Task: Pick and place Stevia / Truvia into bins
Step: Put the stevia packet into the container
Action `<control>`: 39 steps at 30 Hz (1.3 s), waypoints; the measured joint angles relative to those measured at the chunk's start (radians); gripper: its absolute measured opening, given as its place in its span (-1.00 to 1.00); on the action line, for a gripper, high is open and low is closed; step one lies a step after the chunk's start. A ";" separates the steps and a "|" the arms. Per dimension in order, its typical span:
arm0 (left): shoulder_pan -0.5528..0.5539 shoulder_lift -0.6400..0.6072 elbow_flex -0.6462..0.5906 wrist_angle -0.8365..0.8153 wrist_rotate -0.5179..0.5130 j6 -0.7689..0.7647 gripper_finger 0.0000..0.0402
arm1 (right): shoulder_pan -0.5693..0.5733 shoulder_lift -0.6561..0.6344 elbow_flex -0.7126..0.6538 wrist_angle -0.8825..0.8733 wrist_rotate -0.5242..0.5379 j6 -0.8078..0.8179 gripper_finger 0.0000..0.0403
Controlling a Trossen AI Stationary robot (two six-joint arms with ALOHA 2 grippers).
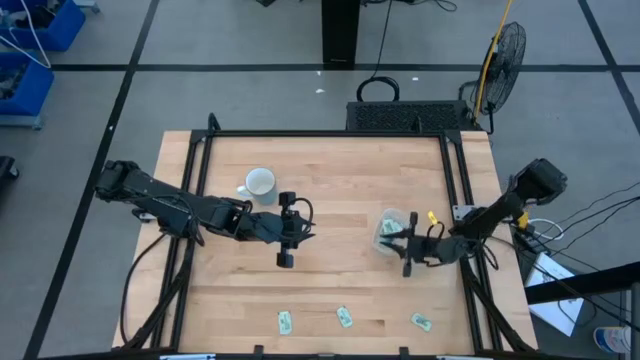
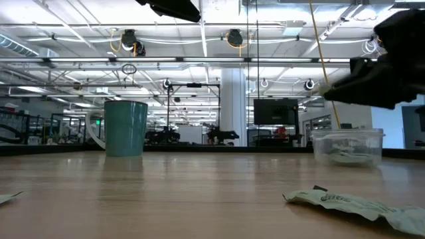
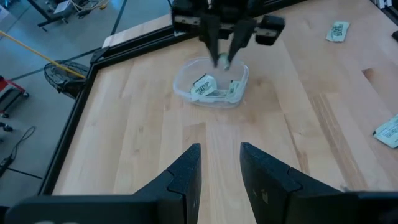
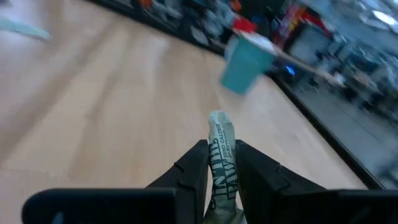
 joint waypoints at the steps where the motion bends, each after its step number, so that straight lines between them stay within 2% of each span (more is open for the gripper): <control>1: 0.000 0.000 0.000 0.000 0.000 0.000 -0.41 | -0.009 -0.018 0.000 -0.048 0.016 0.036 -0.65; 5: 0.000 0.000 0.000 0.000 0.001 0.000 -0.41 | -0.042 -0.077 0.000 -0.200 0.015 0.232 -0.65; 8: 0.000 0.000 0.000 0.000 0.001 0.000 -0.41 | -0.061 -0.098 0.000 -0.272 0.015 0.307 -0.65; 20: 0.000 0.000 0.000 0.000 0.003 0.000 -0.41 | -0.087 -0.101 0.000 -0.298 -0.042 0.299 -0.65; 30: 0.000 0.000 0.000 -0.001 0.025 0.000 -0.41 | -0.092 -0.101 0.000 -0.289 -0.017 0.276 -0.65; 39: 0.000 0.000 0.000 -0.003 0.056 0.007 -0.41 | -0.108 -0.101 0.000 -0.198 -0.019 0.235 -0.65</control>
